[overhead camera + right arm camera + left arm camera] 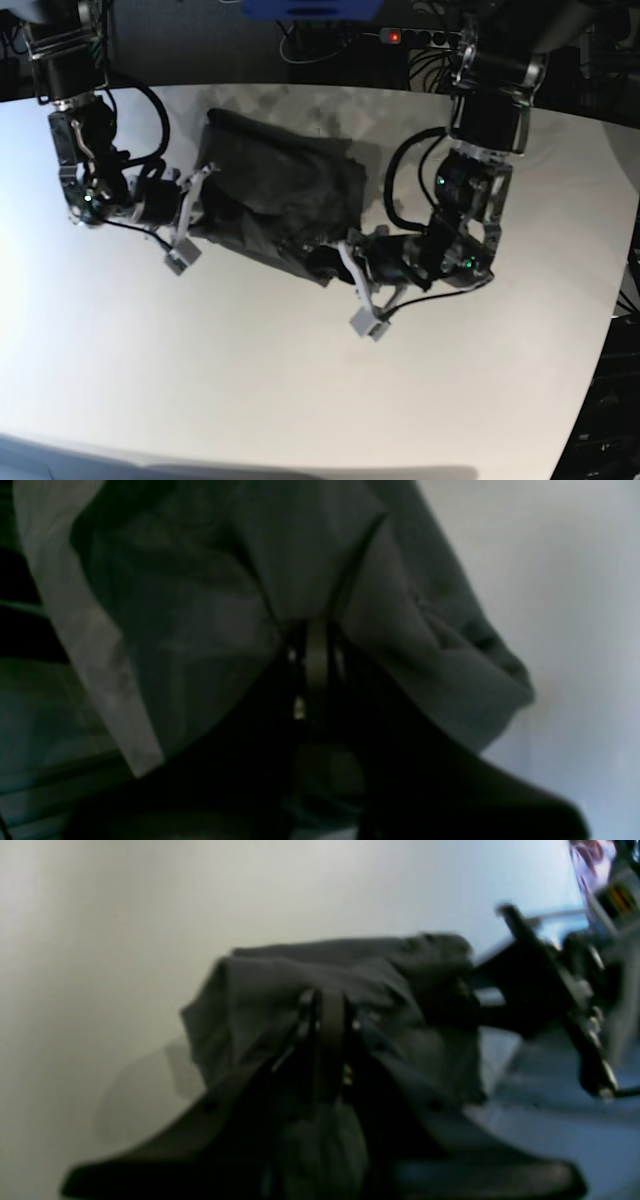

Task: Fold the T-shirt properly
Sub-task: 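Grasp the grey bundle edges with both grippers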

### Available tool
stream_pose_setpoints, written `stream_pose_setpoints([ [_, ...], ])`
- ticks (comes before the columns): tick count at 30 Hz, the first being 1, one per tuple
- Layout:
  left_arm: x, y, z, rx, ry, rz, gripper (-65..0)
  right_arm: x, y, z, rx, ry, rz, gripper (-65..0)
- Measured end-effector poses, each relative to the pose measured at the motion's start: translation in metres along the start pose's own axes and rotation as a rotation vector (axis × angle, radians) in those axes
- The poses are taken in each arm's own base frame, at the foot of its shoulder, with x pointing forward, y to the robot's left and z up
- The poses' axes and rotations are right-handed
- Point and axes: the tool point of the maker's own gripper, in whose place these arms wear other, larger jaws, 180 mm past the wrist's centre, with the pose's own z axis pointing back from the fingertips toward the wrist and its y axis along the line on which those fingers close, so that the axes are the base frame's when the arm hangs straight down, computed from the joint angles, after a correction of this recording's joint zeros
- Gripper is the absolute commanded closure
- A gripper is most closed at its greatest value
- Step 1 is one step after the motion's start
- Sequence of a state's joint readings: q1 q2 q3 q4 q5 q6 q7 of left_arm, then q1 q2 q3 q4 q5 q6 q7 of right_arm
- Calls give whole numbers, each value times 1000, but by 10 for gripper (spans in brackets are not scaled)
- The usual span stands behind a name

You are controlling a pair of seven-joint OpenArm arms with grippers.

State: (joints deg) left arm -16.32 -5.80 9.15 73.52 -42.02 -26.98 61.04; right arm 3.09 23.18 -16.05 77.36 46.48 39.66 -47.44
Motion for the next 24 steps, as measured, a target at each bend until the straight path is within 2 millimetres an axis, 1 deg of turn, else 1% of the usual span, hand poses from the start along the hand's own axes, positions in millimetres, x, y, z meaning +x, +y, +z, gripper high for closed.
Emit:
stream_pose_setpoints([
  [1,-2,-2,4,-7,9,-7,-22,0,-2,2,-7,0,-1,-1],
  [4,-18,-3,21,-11,79,-27,-22,6,-8,4,-23,9,21,-1],
  [7,-33,-3,35,-12,122,-40,-22,7,-9,4,-27,5,23,-1],
  [10,-42,-12,47,-55,111,-34,-22,7,-9,4,-25,3,22,-1],
  [14,-53,-18,44,-82,134,-17,-22,8,-6,1,-19,1,19,-1],
  [16,-57,-25,39,-98,148,-28,-22,9,-4,-1,-13,-3,17,-1],
  [19,-70,-37,31,-128,202,-52,-22,9,-4,-1,-13,-3,17,-1],
  [21,-83,-45,27,-147,264,-77,-22,9,-4,-1,-14,-3,18,-1],
  [24,-87,-53,22,-166,292,-106,-22,8,-4,-1,-14,-1,18,-1],
])
